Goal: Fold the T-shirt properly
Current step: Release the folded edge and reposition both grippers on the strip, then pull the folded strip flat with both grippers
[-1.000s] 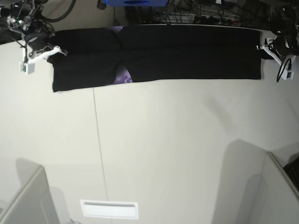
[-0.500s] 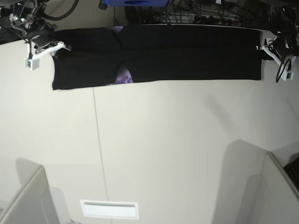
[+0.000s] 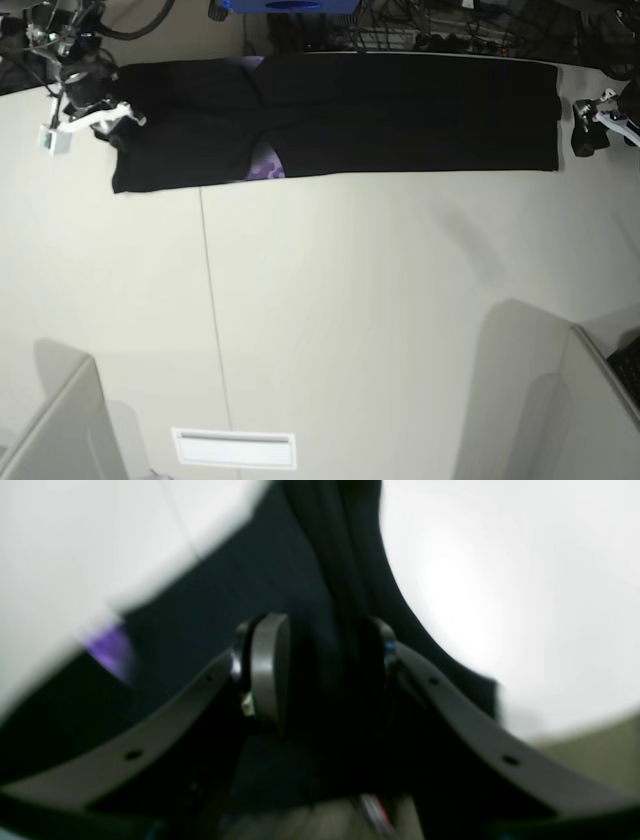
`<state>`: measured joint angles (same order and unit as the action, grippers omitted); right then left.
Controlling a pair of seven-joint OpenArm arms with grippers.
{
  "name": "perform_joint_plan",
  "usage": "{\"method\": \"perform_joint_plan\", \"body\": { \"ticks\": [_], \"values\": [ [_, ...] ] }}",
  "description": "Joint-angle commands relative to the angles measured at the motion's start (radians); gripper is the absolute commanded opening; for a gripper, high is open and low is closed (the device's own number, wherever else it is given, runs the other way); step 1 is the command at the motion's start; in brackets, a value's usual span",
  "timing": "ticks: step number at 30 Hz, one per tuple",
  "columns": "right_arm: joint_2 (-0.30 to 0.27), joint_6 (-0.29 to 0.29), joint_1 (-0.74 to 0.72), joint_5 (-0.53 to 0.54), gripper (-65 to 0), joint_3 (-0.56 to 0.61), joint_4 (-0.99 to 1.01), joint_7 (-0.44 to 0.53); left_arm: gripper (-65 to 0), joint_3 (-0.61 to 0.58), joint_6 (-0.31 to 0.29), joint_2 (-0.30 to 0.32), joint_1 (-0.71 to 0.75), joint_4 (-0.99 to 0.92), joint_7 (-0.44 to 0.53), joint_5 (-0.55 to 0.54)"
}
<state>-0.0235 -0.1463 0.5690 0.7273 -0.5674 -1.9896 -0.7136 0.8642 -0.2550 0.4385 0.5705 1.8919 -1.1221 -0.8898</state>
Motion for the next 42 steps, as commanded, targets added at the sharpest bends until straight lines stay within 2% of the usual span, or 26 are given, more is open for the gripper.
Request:
{"method": "perform_joint_plan", "body": {
  "ticks": [1, 2, 3, 4, 6, 9, 11, 14, 17, 20, 28, 30, 34, 42],
  "values": [
    [-0.006, -0.040, 0.004, 0.025, -46.8, -0.001, -0.017, 0.041, -6.7, 0.000, -0.004, -0.005, 0.001, 0.016, 0.007, -0.015],
    [-0.006, -0.082, 0.003, 0.044, -51.0, -0.001, -0.017, 0.050, -13.8, -0.004, -0.004, -0.031, 0.001, 0.013, 0.007, -0.015],
    [-0.006, -0.115, -0.002, 0.050, -56.9, -0.001, -0.017, 0.038, -23.7, -0.021, -0.004, -0.053, 0.001, 0.008, 0.007, -0.010],
    [-0.006, -0.137, -0.011, 0.051, -64.2, 0.001, -0.017, 0.015, -36.5, -0.040, -0.004, -0.068, 0.001, 0.005, 0.010, -0.006],
    [-0.006, -0.140, -0.036, 0.045, -65.0, -0.001, -0.009, -0.054, -65.0, -0.058, -0.004, -0.093, 0.001, -0.015, 0.012, -0.004],
    [-0.005, -0.138, -0.086, -0.001, -65.0, -0.006, 0.054, -0.163, -65.0, -0.092, 0.000, -0.100, -0.014, -0.059, 0.007, -0.004],
    [-0.005, -0.138, -0.111, -0.048, -65.0, -0.004, 0.103, -0.194, -65.0, -0.132, 0.004, -0.099, -0.027, -0.087, 0.007, 0.022],
    [-0.002, -0.138, -0.137, -0.093, -65.0, -0.003, 0.163, -0.202, -65.0, -0.173, 0.004, -0.105, -0.053, -0.121, 0.014, 0.145],
    [0.001, -0.138, -0.174, -0.133, -65.0, -0.003, 0.235, -0.199, -65.0, -0.184, 0.003, -0.145, -0.094, -0.167, 0.014, 0.261],
    [0.006, -0.138, -0.225, -0.206, -65.0, -0.004, 0.296, -0.197, -65.0, -0.187, 0.000, -0.165, -0.143, -0.222, 0.010, 0.323],
    [0.003, -0.138, -0.347, -0.237, -65.0, -0.009, 0.402, -0.192, -65.0, -0.288, 0.004, -0.168, -0.280, -0.332, 0.009, 0.327],
    [0.001, -0.134, -0.378, -0.239, -65.0, -0.009, 0.422, -0.166, -65.0, -0.297, 0.016, -0.171, -0.315, -0.354, 0.009, 0.327],
    [-0.008, -0.020, -0.426, -0.239, -65.0, -0.006, 0.476, -0.108, -65.0, -0.299, 0.081, -0.186, -0.370, -0.357, 0.007, 0.327],
    [-0.013, -0.009, -0.432, -0.236, -65.0, -0.007, 0.470, -0.070, -65.0, -0.290, 0.090, -0.180, -0.364, -0.279, 0.006, 0.323]
  ]
}}
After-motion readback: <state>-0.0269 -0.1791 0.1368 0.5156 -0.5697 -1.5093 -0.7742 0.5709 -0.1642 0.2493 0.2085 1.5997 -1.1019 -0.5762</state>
